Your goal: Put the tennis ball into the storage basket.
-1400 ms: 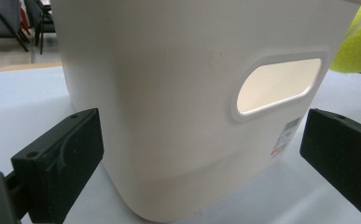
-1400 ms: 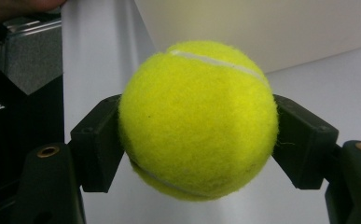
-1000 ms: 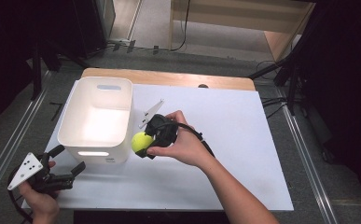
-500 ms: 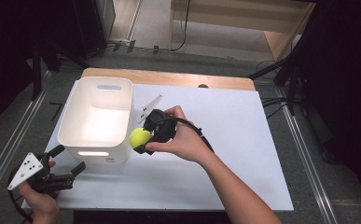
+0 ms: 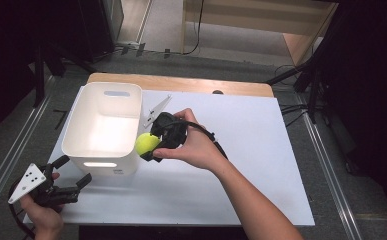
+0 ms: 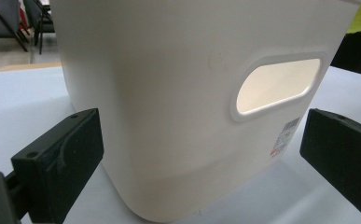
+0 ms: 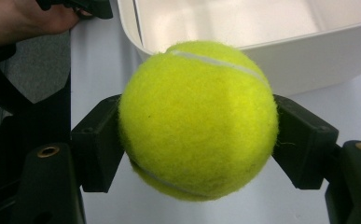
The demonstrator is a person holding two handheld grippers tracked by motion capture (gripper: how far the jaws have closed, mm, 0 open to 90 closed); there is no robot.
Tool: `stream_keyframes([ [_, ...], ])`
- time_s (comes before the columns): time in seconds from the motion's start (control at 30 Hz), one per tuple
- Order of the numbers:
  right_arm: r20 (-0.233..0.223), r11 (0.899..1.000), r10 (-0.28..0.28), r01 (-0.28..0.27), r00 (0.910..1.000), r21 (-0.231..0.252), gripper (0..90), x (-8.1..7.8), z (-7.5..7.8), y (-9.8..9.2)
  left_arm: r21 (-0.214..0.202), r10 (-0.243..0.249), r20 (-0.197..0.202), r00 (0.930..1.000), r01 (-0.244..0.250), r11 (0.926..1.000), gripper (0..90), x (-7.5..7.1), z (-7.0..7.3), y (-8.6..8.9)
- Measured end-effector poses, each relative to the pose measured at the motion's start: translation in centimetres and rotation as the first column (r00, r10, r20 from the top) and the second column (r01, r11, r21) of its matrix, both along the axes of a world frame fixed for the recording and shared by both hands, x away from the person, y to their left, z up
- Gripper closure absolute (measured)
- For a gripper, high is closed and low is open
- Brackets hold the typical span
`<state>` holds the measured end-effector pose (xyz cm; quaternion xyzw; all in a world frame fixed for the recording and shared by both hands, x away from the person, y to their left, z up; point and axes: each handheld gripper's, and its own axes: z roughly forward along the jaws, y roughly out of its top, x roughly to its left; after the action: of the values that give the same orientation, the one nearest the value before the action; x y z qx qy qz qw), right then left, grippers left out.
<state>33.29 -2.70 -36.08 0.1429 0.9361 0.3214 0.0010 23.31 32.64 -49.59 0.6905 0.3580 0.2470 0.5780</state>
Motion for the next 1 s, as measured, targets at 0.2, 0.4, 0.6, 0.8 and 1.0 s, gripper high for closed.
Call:
stream_keyframes([
  [0.2, 0.004, 1.000, 0.007, -0.007, 1.0000, 0.004, 24.2, 0.1, 0.6, 0.3, 0.003, 0.000, 0.000, 1.0000, 0.000, 1.0000, 0.0, 0.0, 0.0, 0.0],
  [0.4, 0.012, 1.000, 0.013, -0.013, 0.9998, 0.007, 24.1, 0.2, 1.1, 0.6, 0.001, 0.000, 0.000, 1.0000, 0.000, 1.0000, 0.0, 0.0, 0.0, 0.0],
  [0.6, 0.019, 1.000, 0.012, -0.012, 0.9998, 0.004, 24.1, 0.3, 1.7, 0.9, -0.001, 0.001, -0.001, 1.0000, -0.001, 1.0000, 0.0, 0.0, 0.0, 0.0],
  [0.8, 0.024, 1.000, 0.014, -0.014, 0.9996, 0.008, 24.1, 0.5, 2.2, 1.3, -0.001, 0.000, -0.001, 1.0000, 0.000, 1.0000, 0.0, 0.0, 0.0, 0.0],
  [1.0, 0.024, 1.000, 0.021, -0.022, 0.9995, 0.010, 24.1, 0.7, 2.3, 1.7, 0.003, -0.002, 0.000, 1.0000, 0.002, 1.0000, 0.0, 0.0, 0.0, 0.0],
])
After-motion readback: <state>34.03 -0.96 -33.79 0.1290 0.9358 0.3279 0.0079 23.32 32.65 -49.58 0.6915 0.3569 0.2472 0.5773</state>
